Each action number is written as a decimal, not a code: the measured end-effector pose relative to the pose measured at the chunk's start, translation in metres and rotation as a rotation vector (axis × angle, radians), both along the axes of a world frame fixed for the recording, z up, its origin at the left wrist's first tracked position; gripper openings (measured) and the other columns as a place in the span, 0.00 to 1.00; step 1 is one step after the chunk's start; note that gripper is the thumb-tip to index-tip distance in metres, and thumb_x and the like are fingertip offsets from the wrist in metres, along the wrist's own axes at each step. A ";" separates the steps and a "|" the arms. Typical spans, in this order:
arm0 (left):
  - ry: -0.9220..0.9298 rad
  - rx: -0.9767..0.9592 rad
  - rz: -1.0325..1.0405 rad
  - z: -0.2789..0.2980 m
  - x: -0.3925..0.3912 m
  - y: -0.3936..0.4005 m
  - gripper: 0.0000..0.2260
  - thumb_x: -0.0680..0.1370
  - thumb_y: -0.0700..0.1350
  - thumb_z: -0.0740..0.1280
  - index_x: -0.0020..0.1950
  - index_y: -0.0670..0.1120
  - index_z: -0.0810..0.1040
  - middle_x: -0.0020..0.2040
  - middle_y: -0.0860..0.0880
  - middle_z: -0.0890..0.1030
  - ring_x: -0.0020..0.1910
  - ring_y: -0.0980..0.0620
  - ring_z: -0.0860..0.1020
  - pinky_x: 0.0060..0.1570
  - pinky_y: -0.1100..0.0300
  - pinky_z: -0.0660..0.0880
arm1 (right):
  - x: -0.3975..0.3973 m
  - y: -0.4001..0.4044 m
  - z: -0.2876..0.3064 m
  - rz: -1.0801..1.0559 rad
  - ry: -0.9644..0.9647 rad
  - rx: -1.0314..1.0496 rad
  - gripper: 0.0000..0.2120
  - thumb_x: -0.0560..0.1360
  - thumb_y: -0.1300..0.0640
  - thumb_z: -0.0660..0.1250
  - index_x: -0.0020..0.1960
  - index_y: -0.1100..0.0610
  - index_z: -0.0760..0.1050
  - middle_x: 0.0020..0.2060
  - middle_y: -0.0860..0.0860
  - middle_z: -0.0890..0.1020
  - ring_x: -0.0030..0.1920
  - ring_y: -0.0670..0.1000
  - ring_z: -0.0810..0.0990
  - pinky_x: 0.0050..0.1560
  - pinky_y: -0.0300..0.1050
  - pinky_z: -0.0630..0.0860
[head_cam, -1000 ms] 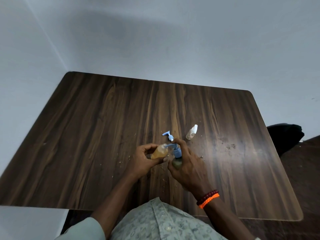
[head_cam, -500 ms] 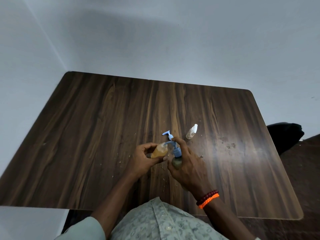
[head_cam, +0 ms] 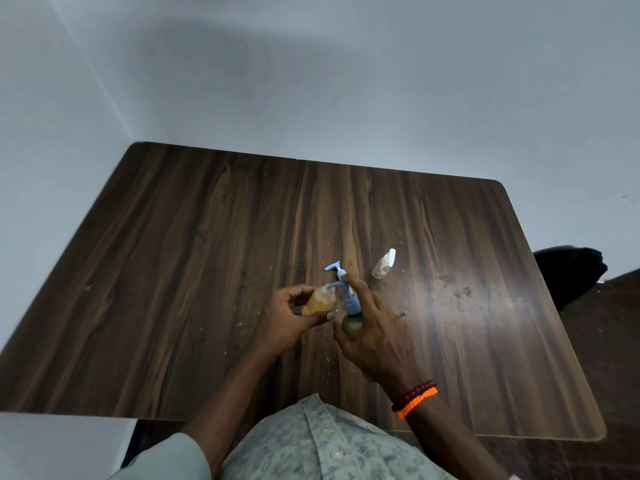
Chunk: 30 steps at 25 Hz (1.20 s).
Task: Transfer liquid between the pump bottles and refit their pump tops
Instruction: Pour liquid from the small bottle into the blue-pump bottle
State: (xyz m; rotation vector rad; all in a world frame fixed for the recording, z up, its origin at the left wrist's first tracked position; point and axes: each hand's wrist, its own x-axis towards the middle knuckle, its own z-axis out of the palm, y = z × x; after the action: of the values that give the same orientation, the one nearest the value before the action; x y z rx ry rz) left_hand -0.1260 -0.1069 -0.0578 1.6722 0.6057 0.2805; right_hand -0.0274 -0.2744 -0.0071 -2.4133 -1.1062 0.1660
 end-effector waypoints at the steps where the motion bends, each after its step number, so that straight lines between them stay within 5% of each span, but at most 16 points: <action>1: 0.003 0.003 -0.002 0.000 0.000 0.000 0.23 0.65 0.60 0.82 0.57 0.56 0.86 0.54 0.55 0.88 0.57 0.54 0.86 0.61 0.43 0.83 | -0.001 0.000 -0.001 -0.008 -0.010 0.003 0.35 0.74 0.42 0.72 0.77 0.41 0.60 0.54 0.48 0.82 0.38 0.45 0.76 0.34 0.26 0.60; 6: 0.019 0.002 -0.002 -0.002 0.000 -0.001 0.18 0.68 0.46 0.85 0.55 0.58 0.86 0.54 0.56 0.89 0.56 0.55 0.86 0.61 0.44 0.83 | 0.001 0.001 0.003 -0.052 0.030 0.013 0.31 0.73 0.43 0.73 0.72 0.40 0.62 0.53 0.46 0.83 0.40 0.46 0.79 0.35 0.25 0.58; 18: 0.016 -0.007 0.017 -0.004 0.000 0.000 0.20 0.68 0.51 0.84 0.58 0.53 0.86 0.55 0.54 0.88 0.57 0.53 0.86 0.61 0.42 0.83 | 0.001 0.001 0.004 -0.011 0.029 0.027 0.34 0.74 0.42 0.73 0.74 0.39 0.58 0.57 0.46 0.82 0.41 0.42 0.74 0.37 0.25 0.60; 22: -0.006 -0.011 0.024 -0.002 0.000 0.000 0.25 0.65 0.58 0.83 0.59 0.51 0.86 0.55 0.53 0.89 0.57 0.52 0.86 0.60 0.42 0.83 | 0.001 0.001 0.001 -0.006 0.043 0.086 0.35 0.75 0.41 0.73 0.76 0.40 0.59 0.58 0.47 0.82 0.43 0.44 0.79 0.38 0.30 0.69; 26: 0.004 -0.018 0.009 0.000 0.000 0.001 0.26 0.64 0.59 0.83 0.59 0.52 0.86 0.55 0.54 0.88 0.58 0.53 0.85 0.61 0.44 0.83 | 0.003 0.002 -0.003 -0.021 -0.013 0.066 0.31 0.74 0.43 0.75 0.71 0.40 0.62 0.55 0.48 0.83 0.40 0.43 0.75 0.36 0.24 0.60; 30: 0.003 -0.018 0.003 0.001 0.000 0.003 0.26 0.65 0.60 0.82 0.59 0.51 0.86 0.55 0.53 0.88 0.58 0.51 0.85 0.61 0.41 0.83 | 0.003 0.003 -0.002 -0.013 0.017 0.097 0.33 0.74 0.42 0.74 0.72 0.39 0.60 0.59 0.47 0.82 0.42 0.44 0.78 0.36 0.33 0.70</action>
State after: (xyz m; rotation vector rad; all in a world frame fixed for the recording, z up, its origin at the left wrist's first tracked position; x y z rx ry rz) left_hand -0.1261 -0.1042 -0.0572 1.6548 0.6116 0.2744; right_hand -0.0242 -0.2711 -0.0087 -2.3285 -1.0654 0.1256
